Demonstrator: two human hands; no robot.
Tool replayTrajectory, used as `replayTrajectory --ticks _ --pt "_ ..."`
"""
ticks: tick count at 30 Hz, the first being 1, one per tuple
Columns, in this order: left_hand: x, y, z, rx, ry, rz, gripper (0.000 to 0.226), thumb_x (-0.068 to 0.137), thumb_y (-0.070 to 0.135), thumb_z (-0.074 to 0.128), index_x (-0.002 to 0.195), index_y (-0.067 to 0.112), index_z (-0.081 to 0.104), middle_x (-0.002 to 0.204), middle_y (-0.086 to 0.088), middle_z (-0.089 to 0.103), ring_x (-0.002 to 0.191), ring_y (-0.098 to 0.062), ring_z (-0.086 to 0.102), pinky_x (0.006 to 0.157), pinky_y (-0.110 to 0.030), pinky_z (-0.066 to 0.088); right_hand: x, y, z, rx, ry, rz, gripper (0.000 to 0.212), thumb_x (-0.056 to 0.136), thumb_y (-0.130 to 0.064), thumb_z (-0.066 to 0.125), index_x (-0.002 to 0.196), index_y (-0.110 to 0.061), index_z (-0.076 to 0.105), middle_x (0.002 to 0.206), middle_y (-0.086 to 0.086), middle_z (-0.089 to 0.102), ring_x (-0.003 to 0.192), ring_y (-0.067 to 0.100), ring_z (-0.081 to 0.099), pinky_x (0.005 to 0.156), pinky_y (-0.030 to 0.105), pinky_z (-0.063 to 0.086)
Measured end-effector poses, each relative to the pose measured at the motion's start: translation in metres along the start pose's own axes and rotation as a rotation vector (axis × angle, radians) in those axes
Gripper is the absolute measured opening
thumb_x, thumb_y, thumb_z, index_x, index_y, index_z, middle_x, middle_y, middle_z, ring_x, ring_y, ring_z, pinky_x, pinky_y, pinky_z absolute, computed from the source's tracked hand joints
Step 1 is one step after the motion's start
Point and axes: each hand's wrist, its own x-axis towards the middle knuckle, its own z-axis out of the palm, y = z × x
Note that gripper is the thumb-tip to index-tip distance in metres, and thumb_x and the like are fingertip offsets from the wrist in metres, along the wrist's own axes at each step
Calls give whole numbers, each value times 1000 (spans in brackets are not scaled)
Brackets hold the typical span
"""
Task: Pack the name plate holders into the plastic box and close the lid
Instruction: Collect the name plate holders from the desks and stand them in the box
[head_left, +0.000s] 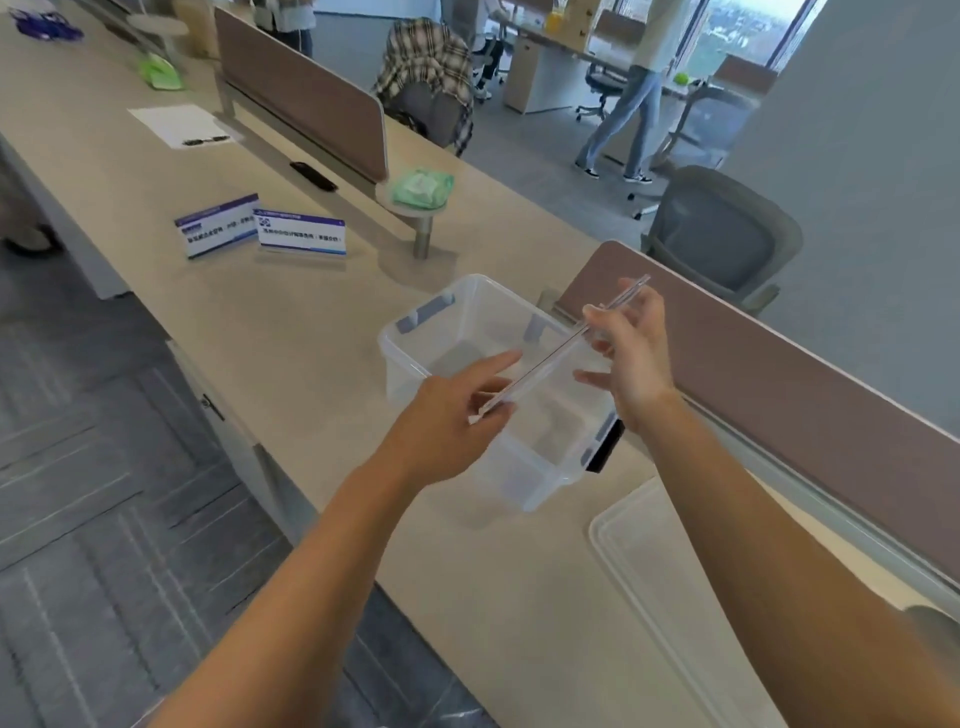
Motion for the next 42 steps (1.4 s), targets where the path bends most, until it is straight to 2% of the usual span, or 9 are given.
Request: replayTrajectory --ticks 8,12,16,18,24,29,34,39,42 --pt "64 -60 -13 281 -83 53 39 103 16 43 142 18 51 84 8 63 70 6 57 62 -5 39 81 25 41 -28 -87 -3 47 88 -21 70 122 -38 43 119 -10 51 102 11 57 93 62 52" --pt "113 -99 -18 289 -180 -24 41 100 33 44 140 31 52 109 5 72 93 -14 67 80 -28 53 135 51 59 82 -130 42 53 81 -23 70 125 -37 44 122 -13 48 97 6 57 93 55 51" --pt "152 -129 -35 298 -263 -153 67 78 75 51 134 40 55 132 28 54 117 19 45 105 -26 40 177 87 64 100 -150 111 55 87 -16 70 133 -34 45 117 -25 48 92 -5 59 94 54 51" --pt "170 -148 -45 347 -184 -175 70 74 79 49 132 40 57 134 20 51 121 9 42 102 -20 34 194 106 65 81 -167 155 58 86 -14 71 135 -32 45 115 -28 50 92 -2 59 93 53 51" --pt "211 -221 -57 562 -159 -346 63 84 63 58 139 32 50 153 -9 35 142 -31 26 112 -49 30 218 167 83 27 -219 304 61 85 -15 73 137 -33 46 116 -26 47 97 6 59 87 48 51" --pt "218 -264 -49 483 -222 -418 50 94 49 52 142 36 43 133 -2 52 113 -23 54 98 -41 46 228 203 99 -2 -232 402 71 71 -28 73 136 -35 46 113 -25 53 106 19 61 81 43 51" --pt "216 -273 -44 454 -139 -379 39 103 27 42 140 40 46 126 0 53 96 -18 55 91 -37 48 239 231 114 46 -237 490 73 67 -27 73 134 -38 48 136 -8 51 120 27 56 92 53 49" --pt "214 -276 -43 465 -162 -340 42 103 23 39 138 45 49 129 3 50 89 -17 56 82 -37 51 242 249 117 73 -269 515 67 73 -32 68 135 -31 45 133 -2 55 126 29 54 86 39 50" --pt "215 -276 -44 446 -144 -348 42 103 23 39 136 48 49 127 7 49 85 -12 55 79 -34 51 242 248 117 -3 -282 500 70 81 -36 71 142 -38 36 148 -1 44 136 27 45 106 47 44"
